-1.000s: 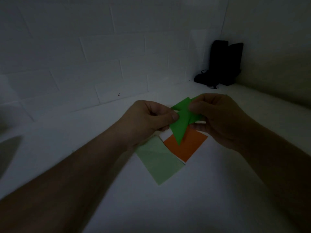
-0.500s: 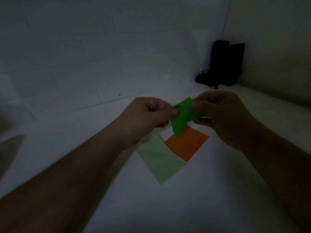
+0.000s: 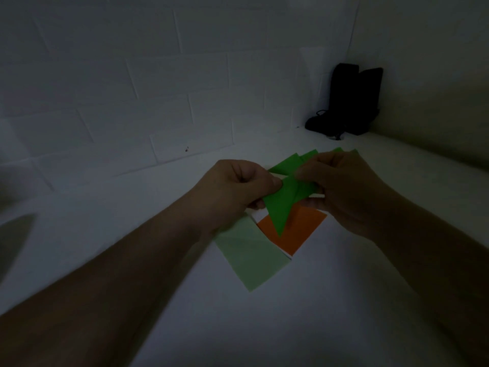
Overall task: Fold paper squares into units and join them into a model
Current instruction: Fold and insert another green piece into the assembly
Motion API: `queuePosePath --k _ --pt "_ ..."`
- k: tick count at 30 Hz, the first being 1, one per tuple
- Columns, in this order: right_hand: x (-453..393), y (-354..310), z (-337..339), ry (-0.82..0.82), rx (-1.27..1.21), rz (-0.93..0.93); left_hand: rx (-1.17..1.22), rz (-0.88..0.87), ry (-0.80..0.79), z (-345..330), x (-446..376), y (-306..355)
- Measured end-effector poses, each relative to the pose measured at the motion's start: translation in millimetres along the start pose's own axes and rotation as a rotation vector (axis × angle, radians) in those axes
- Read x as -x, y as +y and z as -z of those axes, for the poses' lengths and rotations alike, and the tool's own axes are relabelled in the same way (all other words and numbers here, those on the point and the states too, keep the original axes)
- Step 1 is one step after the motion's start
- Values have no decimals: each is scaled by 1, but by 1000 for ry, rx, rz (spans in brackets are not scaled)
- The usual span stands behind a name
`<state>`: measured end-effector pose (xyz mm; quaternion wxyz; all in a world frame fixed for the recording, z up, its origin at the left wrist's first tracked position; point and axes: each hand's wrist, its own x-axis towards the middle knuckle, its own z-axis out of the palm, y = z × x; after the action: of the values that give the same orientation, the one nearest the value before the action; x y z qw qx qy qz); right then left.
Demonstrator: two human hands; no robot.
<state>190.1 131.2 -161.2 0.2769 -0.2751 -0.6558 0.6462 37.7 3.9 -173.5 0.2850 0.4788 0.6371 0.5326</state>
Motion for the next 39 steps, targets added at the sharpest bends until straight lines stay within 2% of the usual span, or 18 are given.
queuePosePath --k 6,10,16,19,22,28,39 --pt "-1 -3 6 50 -65 -36 73 -2 45 3 -3 -2" --pt "-2 -3 9 2 -93 -47 70 -23 66 2 -3 -2" --pt "0 -1 10 -184 81 81 -74 -56 -2 5 -1 -6" --pt "2 5 5 -208 242 161 -131 -57 -34 2 2 -3" --pt "2 10 3 -214 301 183 -166 -62 -47 -1 3 -3" --pt "0 4 4 -204 33 106 -91 -127 11 -8 2 -3" --pt "2 0 5 -253 -82 -47 3 -31 11 -6 0 0"
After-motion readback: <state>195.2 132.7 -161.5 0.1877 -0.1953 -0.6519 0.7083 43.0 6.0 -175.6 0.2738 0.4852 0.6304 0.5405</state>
